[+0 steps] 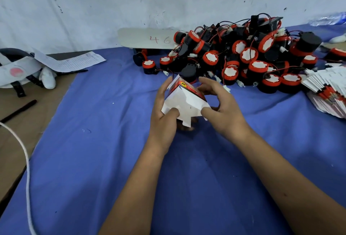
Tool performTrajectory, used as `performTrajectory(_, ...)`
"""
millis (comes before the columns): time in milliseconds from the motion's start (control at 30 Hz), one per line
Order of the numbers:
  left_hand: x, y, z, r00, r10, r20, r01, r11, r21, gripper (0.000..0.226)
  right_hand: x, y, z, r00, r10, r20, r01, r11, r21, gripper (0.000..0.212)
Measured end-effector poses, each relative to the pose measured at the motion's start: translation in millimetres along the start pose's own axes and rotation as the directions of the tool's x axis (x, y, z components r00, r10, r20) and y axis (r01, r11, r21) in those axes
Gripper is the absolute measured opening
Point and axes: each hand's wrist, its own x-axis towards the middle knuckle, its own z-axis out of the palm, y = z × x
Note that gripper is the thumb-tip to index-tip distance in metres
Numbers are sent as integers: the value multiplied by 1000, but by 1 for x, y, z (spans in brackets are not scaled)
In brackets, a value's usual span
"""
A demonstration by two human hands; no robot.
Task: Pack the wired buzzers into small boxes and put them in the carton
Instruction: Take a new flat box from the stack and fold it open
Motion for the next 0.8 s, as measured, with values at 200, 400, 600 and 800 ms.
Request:
performTrajectory(200,-3,-2,6,997,70,44,-77,981,179,80,-1,2,6,977,-206,59,214,936,-278,58)
performTrajectory(400,-1,2,1,990,-91,108,102,990,-97,64,-1,2,5,993,-110,-38,104,986,-129,29)
performTrajectory(600,1,2,-17,922,-112,371,177,974,-144,74,0,2,1,997,-63,-49,63,998,-5,27)
performTrajectory(800,2,1,-15,953,-162,256,175,984,-29,86,-2,-4,1,991,-132,32,131,990,46,26)
